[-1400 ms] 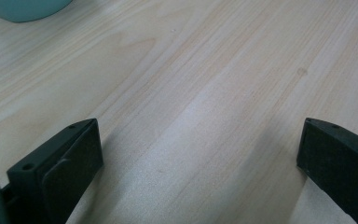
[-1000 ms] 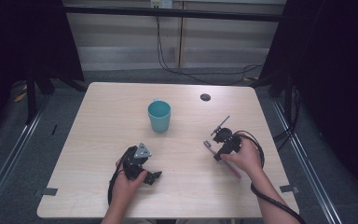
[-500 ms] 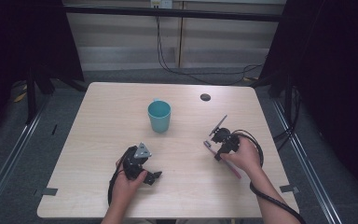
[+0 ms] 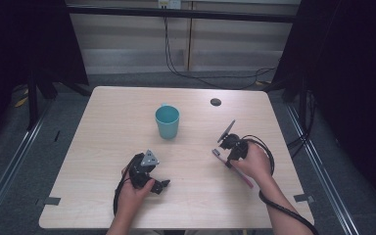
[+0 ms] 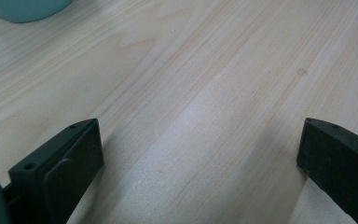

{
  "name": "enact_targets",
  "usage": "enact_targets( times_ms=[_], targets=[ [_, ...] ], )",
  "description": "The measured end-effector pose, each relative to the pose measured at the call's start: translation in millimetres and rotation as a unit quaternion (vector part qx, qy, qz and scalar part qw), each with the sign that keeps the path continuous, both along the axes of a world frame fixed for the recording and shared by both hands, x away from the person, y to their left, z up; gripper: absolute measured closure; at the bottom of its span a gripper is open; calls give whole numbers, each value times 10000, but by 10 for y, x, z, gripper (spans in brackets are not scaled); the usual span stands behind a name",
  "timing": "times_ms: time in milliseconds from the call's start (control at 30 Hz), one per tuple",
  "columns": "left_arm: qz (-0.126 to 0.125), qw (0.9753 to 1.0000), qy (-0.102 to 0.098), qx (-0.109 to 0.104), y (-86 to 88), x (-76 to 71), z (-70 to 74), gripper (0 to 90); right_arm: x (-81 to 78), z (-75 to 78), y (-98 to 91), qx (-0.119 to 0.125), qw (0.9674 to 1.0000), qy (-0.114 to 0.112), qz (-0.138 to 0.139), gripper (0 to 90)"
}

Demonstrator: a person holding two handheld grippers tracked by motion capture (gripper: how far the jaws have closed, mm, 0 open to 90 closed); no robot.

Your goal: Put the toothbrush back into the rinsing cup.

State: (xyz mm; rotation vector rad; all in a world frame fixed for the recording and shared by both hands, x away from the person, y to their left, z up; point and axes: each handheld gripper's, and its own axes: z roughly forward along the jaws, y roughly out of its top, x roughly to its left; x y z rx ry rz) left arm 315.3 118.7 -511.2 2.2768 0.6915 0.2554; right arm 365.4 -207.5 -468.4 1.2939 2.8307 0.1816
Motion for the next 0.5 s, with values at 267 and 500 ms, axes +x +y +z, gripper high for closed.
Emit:
enact_targets(
  times_ms=[267, 500],
  targets=[
    [13, 10000, -3, -17, -2, 0, -2, 0, -7, 7, -35, 140, 9999, 52, -64, 810],
    [8, 10000, -4, -9, -1, 0, -1, 0, -23, 120, -55, 226, 9996, -176, -4, 811]
  ],
)
